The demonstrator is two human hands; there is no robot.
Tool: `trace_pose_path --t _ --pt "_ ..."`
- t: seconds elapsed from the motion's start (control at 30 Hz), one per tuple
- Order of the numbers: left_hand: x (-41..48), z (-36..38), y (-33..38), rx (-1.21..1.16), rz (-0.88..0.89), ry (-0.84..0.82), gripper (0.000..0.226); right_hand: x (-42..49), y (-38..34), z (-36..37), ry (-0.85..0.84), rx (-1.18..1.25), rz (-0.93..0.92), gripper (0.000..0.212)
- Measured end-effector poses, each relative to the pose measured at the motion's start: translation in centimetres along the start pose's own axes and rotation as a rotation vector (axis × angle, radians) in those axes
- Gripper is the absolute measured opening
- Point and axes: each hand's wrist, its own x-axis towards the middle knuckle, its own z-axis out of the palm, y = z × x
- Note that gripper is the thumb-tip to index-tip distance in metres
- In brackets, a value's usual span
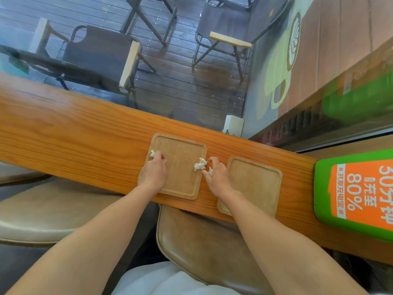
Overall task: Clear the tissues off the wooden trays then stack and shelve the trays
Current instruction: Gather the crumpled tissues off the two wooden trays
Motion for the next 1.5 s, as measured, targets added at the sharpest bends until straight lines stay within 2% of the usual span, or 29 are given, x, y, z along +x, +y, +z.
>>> trace_pose_path --t 0.07,0.17,0.23,0.4,0.63,0.97,1.3,1.5 --pt "0.6 -0.2 -0.5 0.051 0.033 0.072 0.028 0.2 -0.5 0.3 -0.004 -0.015 0.018 0.050" --pt "1.6 -0.4 -1.2 0.092 -0.006 0.069 0.051 0.5 -1.3 0.8 -0.009 -0.034 0.048 0.054" --pt "2.3 -0.4 -1.7 0.149 -0.033 0.056 0.054 0.7 -1.8 1.2 -0.021 -0.049 0.065 0.055" --pt "3.2 -0.2 -2.6 0.199 -0.035 -0.007 0.041 0.9 -2.7 2.0 -0.063 -0.080 0.112 0.048" --pt "3.6 -0.3 -2.6 0.248 0.002 0.009 0.020 0.6 -3.2 2.8 -0.073 -0.118 0.100 0.032" --pt "2.3 -0.1 -2.8 0.295 -0.005 -0.104 0.031 -0.2 -2.7 1.9 -0.062 -0.068 0.050 0.024" --pt "-0.9 1.5 -0.7 0.227 0.046 -0.164 0.025 -1.3 -0.5 0.6 -0.026 0.101 0.028 0.021" --pt "-2.0 2.4 0.8 0.234 0.055 -0.165 0.024 -2.1 1.0 0.0 -0.020 0.138 0.001 0.012"
